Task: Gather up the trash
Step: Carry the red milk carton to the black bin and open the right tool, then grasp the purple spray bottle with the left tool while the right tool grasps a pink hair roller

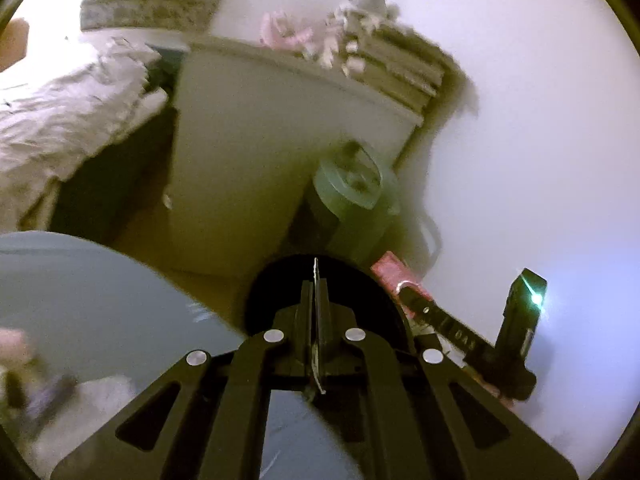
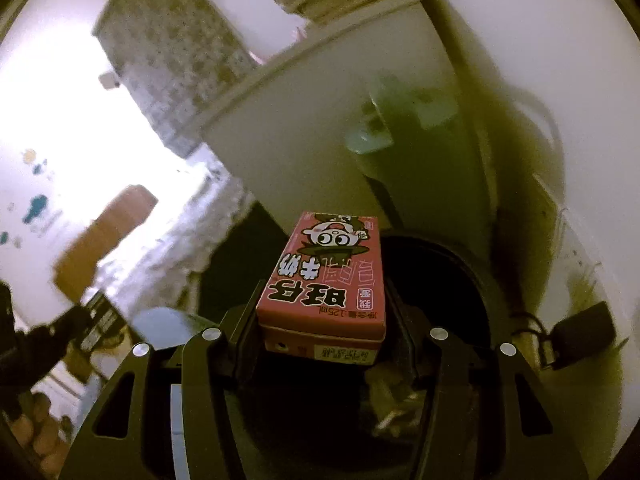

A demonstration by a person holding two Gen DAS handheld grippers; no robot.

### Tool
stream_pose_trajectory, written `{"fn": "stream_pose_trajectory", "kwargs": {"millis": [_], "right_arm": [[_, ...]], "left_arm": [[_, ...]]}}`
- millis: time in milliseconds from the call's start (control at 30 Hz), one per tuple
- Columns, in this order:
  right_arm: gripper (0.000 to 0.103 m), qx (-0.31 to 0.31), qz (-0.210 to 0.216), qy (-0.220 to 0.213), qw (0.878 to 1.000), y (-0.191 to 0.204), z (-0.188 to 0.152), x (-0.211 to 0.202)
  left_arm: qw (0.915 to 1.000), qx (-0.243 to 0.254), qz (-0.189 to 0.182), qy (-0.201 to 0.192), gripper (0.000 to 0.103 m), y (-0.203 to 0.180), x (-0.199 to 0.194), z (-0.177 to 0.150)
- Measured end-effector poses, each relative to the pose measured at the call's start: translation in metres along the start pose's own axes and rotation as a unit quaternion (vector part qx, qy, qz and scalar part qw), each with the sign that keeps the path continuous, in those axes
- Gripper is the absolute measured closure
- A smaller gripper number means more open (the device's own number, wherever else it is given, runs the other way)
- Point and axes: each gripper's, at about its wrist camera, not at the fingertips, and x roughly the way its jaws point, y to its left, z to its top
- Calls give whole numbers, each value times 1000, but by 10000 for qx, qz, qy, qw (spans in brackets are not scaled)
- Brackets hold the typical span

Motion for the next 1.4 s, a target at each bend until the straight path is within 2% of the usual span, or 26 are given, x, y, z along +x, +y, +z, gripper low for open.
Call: {"fn": "stream_pose_trajectory", "kwargs": {"millis": [167, 300, 633, 733, 800, 833, 867, 900, 933, 967, 1100, 1200, 1333, 1400], "right_arm": [[49, -168, -92, 137, 9997, 3, -4, 14], [49, -140, -151, 290, 9994, 0, -8, 25], [49, -34, -162, 313, 9994, -6, -12, 24], [48, 44, -130, 274, 9995, -6, -13, 20], [38, 131, -136, 249, 9995, -8, -13, 20], [27, 195, -156, 182, 9995, -9, -13, 19], [22, 259, -170, 69, 9995, -11, -13, 16], [22, 295, -151, -4, 9995, -12, -12, 14], [21, 309, -140, -26, 9994, -12, -12, 13], [21, 330, -150, -45, 9993, -13, -12, 12], [21, 365, -146, -17, 9992, -14, -13, 13], [21, 273, -102, 10, 9996, -7, -15, 13], [21, -126, 153, -17, 9998, 19, -21, 9], [21, -347, 327, 2, 9989, 35, -26, 6]], "left_arm": [[9993, 80, -44, 355, 101, -11, 56, 0], [9986, 53, -68, 524, 101, -12, 75, -5], [9975, 33, -15, 699, 100, -12, 87, -13], [9967, 34, 33, 810, 96, -14, 91, -12], [9961, 34, 51, 875, 95, -15, 90, -11], [9959, 32, 69, 903, 90, -15, 90, -11], [9957, 33, 93, 918, 75, -16, 88, -11], [9958, 35, 136, 903, 65, -16, 85, -11], [9962, 47, 178, 848, 45, -17, 80, -11], [9971, 77, 218, 721, 35, -18, 71, -11], [9986, 134, 205, 466, 35, -18, 33, -14], [9991, 87, 350, 210, 32, -7, -9, -20], [9957, -215, 888, -139, 29, 38, -77, -34], [9907, -378, 1278, -284, 29, 67, -109, -41]]}}
